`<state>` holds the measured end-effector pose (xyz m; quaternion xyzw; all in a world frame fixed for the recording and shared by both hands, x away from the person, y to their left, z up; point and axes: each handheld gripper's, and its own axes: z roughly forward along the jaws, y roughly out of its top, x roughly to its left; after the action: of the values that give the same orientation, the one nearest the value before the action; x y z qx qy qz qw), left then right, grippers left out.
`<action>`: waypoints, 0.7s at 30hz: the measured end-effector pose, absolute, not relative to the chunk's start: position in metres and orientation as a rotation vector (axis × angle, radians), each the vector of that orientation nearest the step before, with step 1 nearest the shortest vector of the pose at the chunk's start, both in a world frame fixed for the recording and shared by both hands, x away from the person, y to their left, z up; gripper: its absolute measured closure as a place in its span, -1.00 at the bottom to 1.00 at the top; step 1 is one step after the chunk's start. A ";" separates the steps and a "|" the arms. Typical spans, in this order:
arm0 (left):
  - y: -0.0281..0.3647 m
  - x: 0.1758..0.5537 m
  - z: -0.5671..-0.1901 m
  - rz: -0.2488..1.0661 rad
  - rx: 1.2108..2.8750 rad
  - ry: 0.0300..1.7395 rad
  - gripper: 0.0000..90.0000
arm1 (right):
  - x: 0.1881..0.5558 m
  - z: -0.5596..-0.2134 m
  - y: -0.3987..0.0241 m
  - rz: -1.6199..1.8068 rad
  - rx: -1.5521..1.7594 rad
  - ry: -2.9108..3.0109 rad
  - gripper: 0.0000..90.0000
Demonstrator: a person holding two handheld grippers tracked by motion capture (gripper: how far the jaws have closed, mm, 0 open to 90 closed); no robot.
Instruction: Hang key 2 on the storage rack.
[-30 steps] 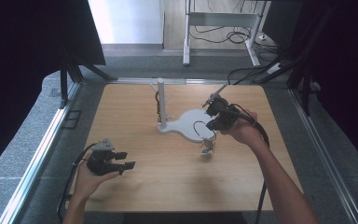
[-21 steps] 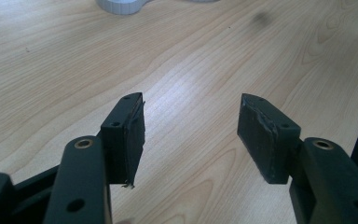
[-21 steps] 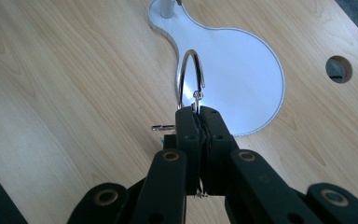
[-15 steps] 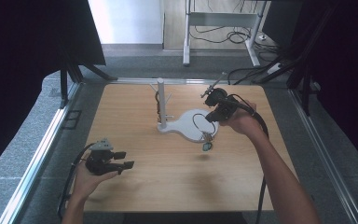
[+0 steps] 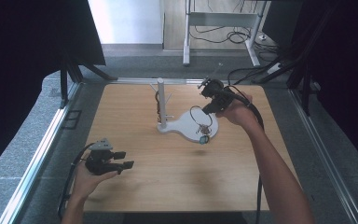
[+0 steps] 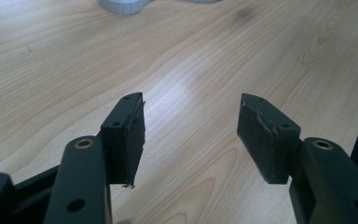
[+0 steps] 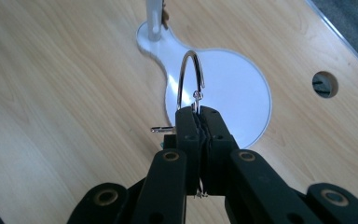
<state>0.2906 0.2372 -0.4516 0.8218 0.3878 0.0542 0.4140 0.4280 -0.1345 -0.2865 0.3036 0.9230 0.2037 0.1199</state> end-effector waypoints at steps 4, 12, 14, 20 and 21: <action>0.238 0.290 -0.451 0.135 2.061 0.973 -0.06 | 0.436 -0.283 -0.127 0.588 0.888 2.688 0.95; 0.240 0.290 -0.450 0.135 2.055 0.971 -0.06 | 0.456 -0.279 -0.112 0.595 0.885 2.690 0.95; 0.240 0.290 -0.450 0.135 2.055 0.971 -0.06 | 0.461 -0.279 -0.109 0.596 0.885 2.688 0.95; 0.240 0.290 -0.450 0.131 2.056 0.968 -0.05 | 0.470 -0.277 -0.105 0.605 0.896 2.677 0.95; 0.240 0.289 -0.449 0.133 2.055 0.966 -0.05 | 0.472 -0.277 -0.104 0.603 0.902 2.674 0.95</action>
<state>0.2893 0.2398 -0.4494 0.8200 0.3855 0.0529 0.4198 0.4716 -0.1036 -0.2765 0.3099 0.9191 0.2072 0.1276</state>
